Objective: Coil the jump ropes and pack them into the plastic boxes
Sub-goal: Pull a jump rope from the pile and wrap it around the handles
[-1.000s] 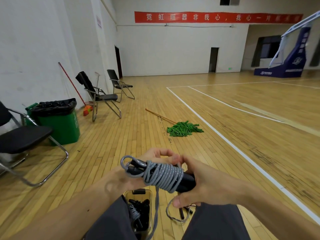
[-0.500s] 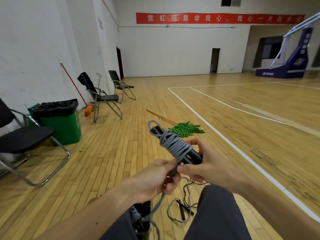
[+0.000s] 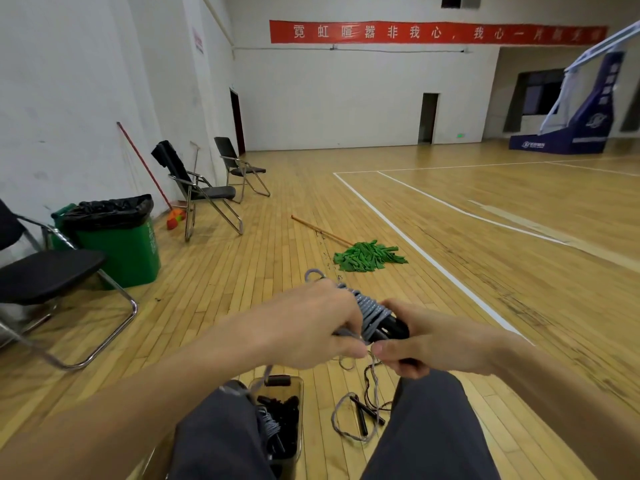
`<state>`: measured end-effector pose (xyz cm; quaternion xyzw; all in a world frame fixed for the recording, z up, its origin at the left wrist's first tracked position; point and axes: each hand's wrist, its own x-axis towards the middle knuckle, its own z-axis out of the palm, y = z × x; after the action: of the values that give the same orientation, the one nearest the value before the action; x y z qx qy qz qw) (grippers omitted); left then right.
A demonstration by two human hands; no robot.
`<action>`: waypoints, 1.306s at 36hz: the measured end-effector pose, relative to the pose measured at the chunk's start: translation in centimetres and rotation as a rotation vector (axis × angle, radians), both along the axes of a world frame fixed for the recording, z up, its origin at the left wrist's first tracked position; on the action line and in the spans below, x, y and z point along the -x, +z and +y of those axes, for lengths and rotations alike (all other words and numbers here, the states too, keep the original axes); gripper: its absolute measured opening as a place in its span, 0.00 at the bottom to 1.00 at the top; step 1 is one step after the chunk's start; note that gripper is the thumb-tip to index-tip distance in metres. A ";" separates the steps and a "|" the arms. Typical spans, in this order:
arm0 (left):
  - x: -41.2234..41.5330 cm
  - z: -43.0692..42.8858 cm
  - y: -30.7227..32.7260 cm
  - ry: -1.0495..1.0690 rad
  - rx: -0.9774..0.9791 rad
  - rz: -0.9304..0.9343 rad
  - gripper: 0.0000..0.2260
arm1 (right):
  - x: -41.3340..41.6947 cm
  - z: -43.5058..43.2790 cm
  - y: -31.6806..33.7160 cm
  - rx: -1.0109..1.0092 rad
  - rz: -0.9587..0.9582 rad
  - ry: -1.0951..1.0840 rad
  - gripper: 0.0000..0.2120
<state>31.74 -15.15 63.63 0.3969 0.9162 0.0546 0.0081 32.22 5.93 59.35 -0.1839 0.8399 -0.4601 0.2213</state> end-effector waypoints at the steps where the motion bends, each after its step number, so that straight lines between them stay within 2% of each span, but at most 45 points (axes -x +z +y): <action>1: 0.0 0.1 0.5 -0.032 0.015 0.056 0.12 | -0.1 -0.3 0.2 -0.021 -0.009 0.022 0.13; 4: 0.2 0.6 1.8 -0.124 0.006 0.098 0.11 | -0.3 -1.1 0.6 -0.107 -0.016 0.119 0.07; 9: 1.6 0.7 2.1 -0.180 -0.085 0.101 0.16 | -0.8 -2.2 1.5 -0.225 0.030 0.187 0.10; 11: 2.1 0.5 1.9 -0.179 -0.146 0.066 0.18 | -0.9 -2.5 1.8 -0.255 0.072 0.199 0.17; 14: 2.5 0.4 1.8 -0.150 -0.208 -0.002 0.19 | -1.3 -3.0 1.9 -0.230 0.097 0.205 0.21; 17: 2.6 0.4 1.8 -0.124 -0.250 -0.080 0.18 | -1.5 -3.3 1.5 -0.177 0.142 0.200 0.16; 23: 3.4 -0.4 1.7 -0.117 -0.370 -0.420 0.15 | -2.0 -3.3 1.6 -0.112 0.139 0.233 0.14; 26: 3.7 -0.7 1.6 -0.122 -0.364 -0.512 0.12 | -2.1 -3.3 1.5 -0.133 0.147 0.237 0.15; 32: 3.9 -0.6 0.6 -0.077 -0.248 -0.460 0.18 | -2.0 -2.7 1.5 -0.347 0.154 0.244 0.11; 34: 4.0 -0.8 0.1 -0.092 -0.261 -0.487 0.18 | -2.1 -2.5 1.5 -0.276 0.123 0.293 0.11; 38: 4.4 -1.0 -0.8 -0.146 -0.427 -0.550 0.24 | -1.9 -2.0 1.6 -0.074 0.124 0.318 0.07; 40: 4.7 -1.1 -1.5 -0.177 -0.501 -0.575 0.22 | -1.5 -1.9 1.5 0.009 0.144 0.292 0.09; 43: 5.0 -1.1 -2.9 -0.158 -0.683 -0.729 0.23 | -1.1 -2.0 1.1 0.102 0.171 0.254 0.12; 47: 5.1 -1.8 -4.7 -0.122 -0.908 -1.017 0.16 | -0.6 -2.0 0.4 0.187 0.214 0.199 0.18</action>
<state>26.64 -16.91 58.88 0.3367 0.6608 0.6126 0.2733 32.84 3.95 59.79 -0.3339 0.7898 -0.4898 0.1573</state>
